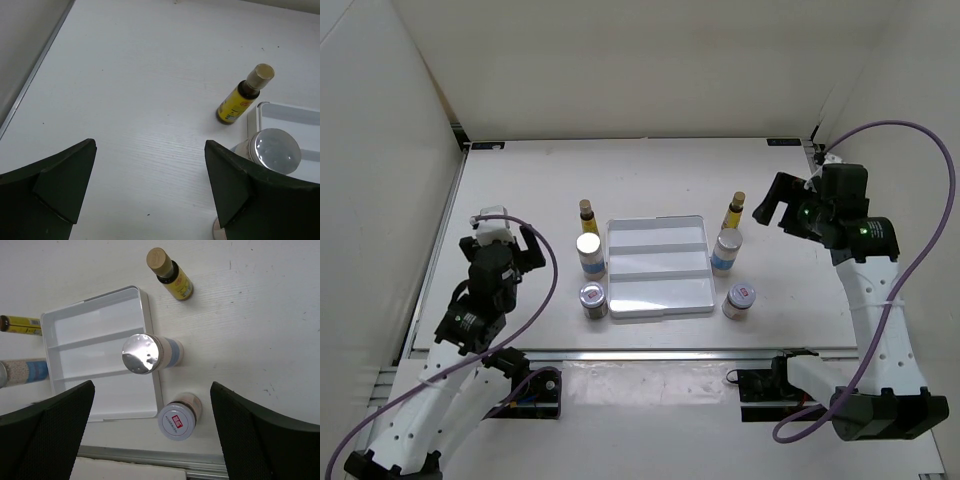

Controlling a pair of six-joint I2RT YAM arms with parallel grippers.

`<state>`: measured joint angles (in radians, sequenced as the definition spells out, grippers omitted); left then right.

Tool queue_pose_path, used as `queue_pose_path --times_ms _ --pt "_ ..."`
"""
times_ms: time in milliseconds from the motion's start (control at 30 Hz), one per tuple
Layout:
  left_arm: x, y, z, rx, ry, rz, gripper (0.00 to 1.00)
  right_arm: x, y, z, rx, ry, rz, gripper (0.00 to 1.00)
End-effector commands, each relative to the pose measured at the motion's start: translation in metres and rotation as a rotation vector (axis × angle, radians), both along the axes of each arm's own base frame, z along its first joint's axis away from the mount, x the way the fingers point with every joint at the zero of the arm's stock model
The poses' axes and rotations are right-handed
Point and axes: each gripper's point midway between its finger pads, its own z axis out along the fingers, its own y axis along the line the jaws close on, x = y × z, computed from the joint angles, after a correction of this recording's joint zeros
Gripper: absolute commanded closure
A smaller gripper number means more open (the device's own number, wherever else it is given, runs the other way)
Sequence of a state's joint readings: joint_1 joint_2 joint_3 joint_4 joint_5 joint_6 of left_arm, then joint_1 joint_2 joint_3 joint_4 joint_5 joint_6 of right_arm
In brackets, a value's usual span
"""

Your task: Organize the condiment bottles

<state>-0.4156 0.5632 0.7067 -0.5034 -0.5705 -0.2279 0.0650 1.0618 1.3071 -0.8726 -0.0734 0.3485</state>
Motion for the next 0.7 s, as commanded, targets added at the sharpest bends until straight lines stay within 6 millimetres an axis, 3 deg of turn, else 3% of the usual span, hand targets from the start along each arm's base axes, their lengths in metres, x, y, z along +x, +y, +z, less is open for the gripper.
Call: queue_pose_path --times_ms 0,100,200,300,367,433,500,667 --pt "0.0 0.0 0.012 -0.049 -0.05 0.021 0.0 -0.008 -0.011 0.001 -0.078 0.009 -0.018 0.0" --pt "0.002 -0.013 0.008 -0.051 -0.028 -0.053 0.0 -0.012 -0.011 -0.009 -0.02 0.059 -0.071 0.0" --pt "0.002 -0.026 0.002 -0.087 -0.013 -0.109 0.0 -0.016 0.006 -0.018 -0.008 0.091 0.074 0.0" --pt "0.002 -0.04 -0.009 -0.098 0.024 -0.177 0.0 -0.01 0.006 -0.027 -0.003 0.132 0.065 0.0" --pt "0.002 -0.041 -0.009 -0.102 0.038 -0.174 0.0 -0.01 -0.004 -0.051 -0.05 0.238 0.024 0.0" --pt "0.004 -0.039 -0.021 -0.081 0.085 -0.161 0.0 -0.011 -0.005 -0.065 -0.061 0.311 0.033 0.0" --pt "0.005 -0.033 -0.019 -0.054 0.089 -0.13 0.0 -0.01 -0.007 -0.078 -0.086 0.368 0.018 0.0" --pt "0.003 -0.03 -0.021 -0.05 0.087 -0.119 0.0 -0.011 -0.005 -0.094 -0.119 0.42 0.0 0.03"
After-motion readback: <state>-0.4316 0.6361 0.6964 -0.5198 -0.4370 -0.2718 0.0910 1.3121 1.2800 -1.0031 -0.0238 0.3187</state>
